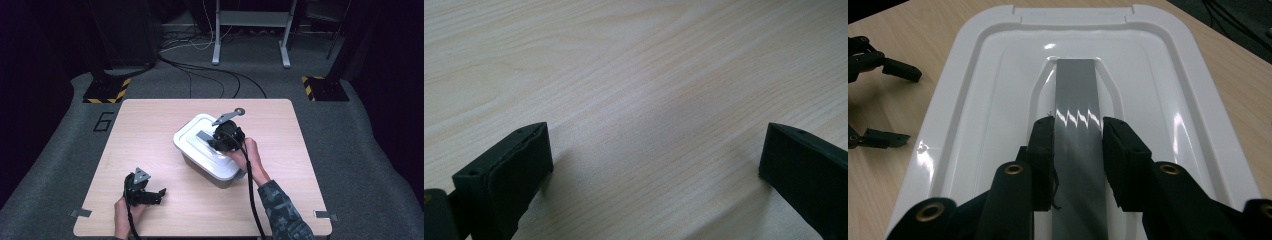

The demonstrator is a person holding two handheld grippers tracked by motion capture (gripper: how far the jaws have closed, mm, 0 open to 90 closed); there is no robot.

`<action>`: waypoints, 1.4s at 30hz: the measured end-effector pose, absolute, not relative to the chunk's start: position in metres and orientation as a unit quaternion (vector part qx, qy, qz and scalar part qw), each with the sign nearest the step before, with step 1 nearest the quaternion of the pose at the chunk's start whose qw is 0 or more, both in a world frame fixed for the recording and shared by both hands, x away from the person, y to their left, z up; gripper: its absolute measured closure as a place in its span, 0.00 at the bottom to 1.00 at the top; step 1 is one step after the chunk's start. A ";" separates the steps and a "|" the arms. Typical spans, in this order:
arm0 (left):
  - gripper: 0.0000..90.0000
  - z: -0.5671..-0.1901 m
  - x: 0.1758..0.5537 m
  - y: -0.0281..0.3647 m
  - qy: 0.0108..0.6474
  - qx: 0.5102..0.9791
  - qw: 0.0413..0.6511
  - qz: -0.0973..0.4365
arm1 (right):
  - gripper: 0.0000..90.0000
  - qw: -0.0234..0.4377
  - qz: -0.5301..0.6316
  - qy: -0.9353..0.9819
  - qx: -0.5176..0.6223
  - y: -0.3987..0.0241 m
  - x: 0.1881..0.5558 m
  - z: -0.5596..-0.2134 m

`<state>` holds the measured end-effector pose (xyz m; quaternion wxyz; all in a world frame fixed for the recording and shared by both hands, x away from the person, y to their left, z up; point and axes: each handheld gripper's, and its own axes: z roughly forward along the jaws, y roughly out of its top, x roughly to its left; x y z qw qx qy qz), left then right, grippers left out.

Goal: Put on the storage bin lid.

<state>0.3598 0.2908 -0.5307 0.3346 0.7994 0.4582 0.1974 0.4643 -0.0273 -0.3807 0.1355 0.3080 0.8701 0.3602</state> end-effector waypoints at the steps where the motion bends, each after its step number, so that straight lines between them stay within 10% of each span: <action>1: 0.00 -0.531 0.360 0.291 0.458 0.799 0.335 0.198 | 0.74 0.138 0.358 0.872 0.304 -0.027 0.465 -0.382; 8: 0.00 -0.531 0.360 0.291 0.458 0.799 0.335 0.197 | 0.73 0.135 0.363 0.869 0.307 -0.029 0.464 -0.386; 17: 0.00 -0.531 0.360 0.291 0.458 0.799 0.335 0.197 | 0.20 0.136 0.386 0.853 0.323 -0.044 0.460 -0.381; 25: 0.00 -0.531 0.360 0.291 0.459 0.799 0.335 0.197 | 0.01 0.169 0.399 0.827 0.358 -0.094 0.447 -0.376; 42: 0.00 -0.531 0.360 0.290 0.460 0.798 0.336 0.196 | 0.00 0.200 0.396 0.767 0.463 -0.204 0.409 -0.432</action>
